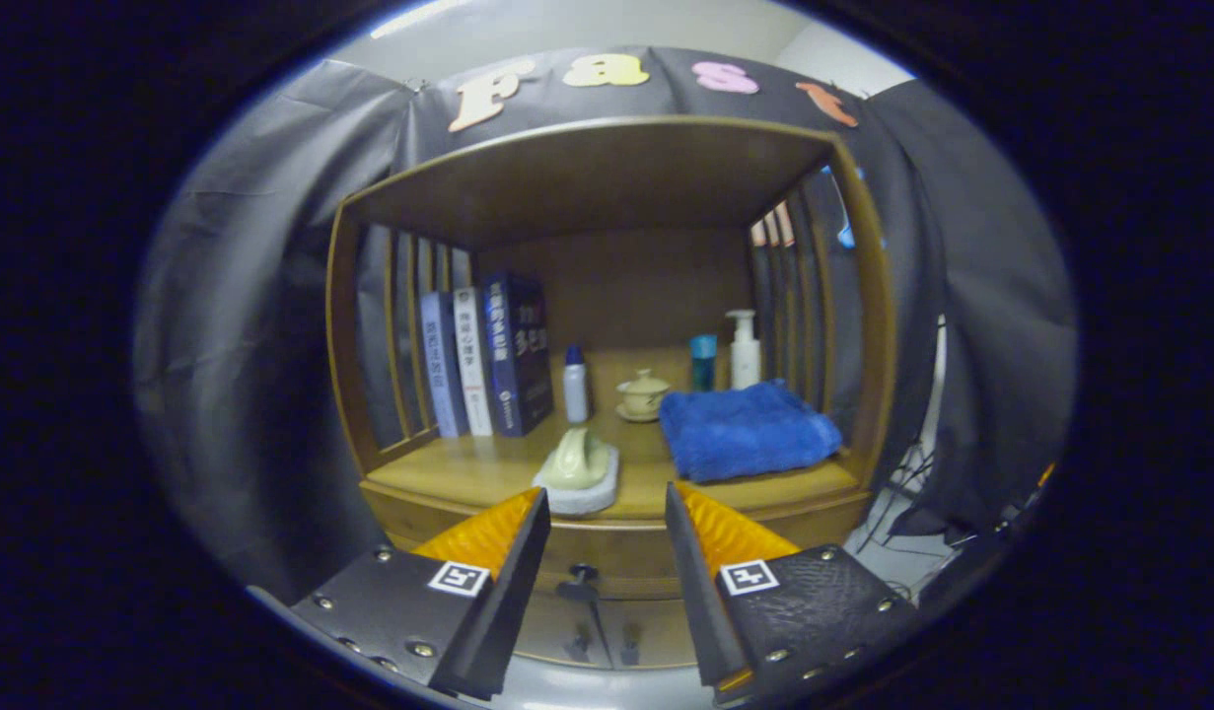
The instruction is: Pull open the drawer, take out the items inside it, and place them on the countertop above the cabinet.
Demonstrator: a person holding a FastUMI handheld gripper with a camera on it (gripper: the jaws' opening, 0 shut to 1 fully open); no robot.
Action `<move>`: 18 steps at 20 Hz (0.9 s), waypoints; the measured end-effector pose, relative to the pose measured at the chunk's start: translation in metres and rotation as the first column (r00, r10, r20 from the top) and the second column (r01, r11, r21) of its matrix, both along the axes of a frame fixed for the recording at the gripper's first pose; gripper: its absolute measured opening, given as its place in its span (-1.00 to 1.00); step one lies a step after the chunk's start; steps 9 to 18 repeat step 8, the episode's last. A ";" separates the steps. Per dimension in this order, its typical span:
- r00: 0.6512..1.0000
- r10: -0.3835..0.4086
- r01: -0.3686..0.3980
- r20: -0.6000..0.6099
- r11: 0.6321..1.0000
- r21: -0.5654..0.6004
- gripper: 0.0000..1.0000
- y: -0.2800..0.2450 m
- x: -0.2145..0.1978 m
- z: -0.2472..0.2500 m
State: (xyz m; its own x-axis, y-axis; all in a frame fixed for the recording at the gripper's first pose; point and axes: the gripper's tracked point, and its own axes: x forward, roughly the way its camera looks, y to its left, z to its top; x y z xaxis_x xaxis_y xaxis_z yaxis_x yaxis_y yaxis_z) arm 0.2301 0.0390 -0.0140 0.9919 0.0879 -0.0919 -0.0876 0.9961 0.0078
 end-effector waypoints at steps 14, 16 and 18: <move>0.999 -0.036 0.036 -0.007 0.999 -0.034 0.37 -0.090 -0.034 0.004; 0.999 -0.036 0.036 -0.007 0.999 -0.034 0.37 -0.090 -0.034 0.004; 0.999 -0.036 0.036 -0.007 0.999 -0.034 0.37 -0.090 -0.034 0.004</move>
